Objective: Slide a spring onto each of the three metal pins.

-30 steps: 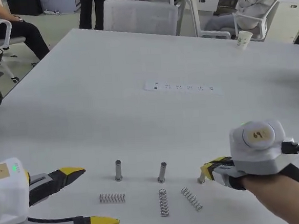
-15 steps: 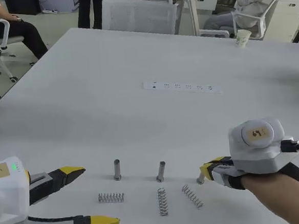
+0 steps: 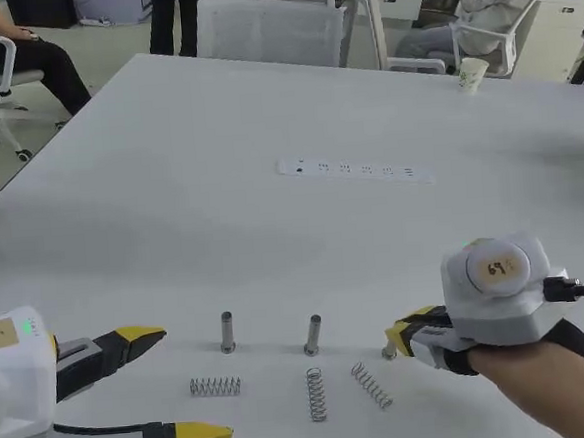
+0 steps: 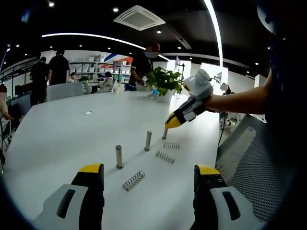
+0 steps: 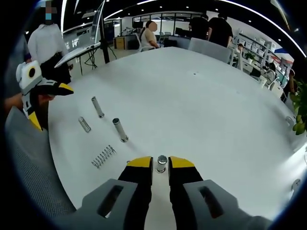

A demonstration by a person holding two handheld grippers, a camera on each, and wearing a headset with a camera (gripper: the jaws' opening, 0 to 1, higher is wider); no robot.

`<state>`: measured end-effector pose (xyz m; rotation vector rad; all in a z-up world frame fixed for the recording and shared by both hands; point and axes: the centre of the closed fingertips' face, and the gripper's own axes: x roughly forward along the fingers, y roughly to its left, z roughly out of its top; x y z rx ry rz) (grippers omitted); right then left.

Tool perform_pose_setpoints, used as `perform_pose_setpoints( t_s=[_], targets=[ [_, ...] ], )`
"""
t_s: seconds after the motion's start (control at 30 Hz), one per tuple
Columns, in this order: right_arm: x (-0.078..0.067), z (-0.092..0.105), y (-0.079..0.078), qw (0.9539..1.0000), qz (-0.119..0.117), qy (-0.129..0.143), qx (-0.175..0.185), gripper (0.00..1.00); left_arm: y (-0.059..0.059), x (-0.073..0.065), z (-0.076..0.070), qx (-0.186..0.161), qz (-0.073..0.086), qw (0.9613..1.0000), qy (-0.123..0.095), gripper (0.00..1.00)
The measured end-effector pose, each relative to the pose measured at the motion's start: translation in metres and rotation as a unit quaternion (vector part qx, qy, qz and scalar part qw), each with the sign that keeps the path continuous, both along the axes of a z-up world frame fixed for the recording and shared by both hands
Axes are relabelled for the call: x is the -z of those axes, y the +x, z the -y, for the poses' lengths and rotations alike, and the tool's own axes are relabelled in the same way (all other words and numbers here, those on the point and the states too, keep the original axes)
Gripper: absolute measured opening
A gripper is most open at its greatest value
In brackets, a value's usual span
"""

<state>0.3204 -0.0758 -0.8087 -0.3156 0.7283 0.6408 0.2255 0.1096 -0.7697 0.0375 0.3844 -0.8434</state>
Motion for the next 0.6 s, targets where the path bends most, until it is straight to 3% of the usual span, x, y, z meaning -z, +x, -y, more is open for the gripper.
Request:
perform_pose_setpoints(
  t_s=[0.27, 0.6],
  targets=[
    [-0.006, -0.001, -0.004, 0.9999, 0.011, 0.008, -0.009, 0.24, 0.001, 0.002, -0.002, 0.000, -0.002, 1.0000, 0.004, 0.73],
    [-0.036, 0.014, -0.009, 0.9977, 0.049, 0.048, -0.004, 0.35, 0.005, 0.013, -0.004, 0.010, -0.013, 0.9996, 0.021, 0.69]
  ],
)
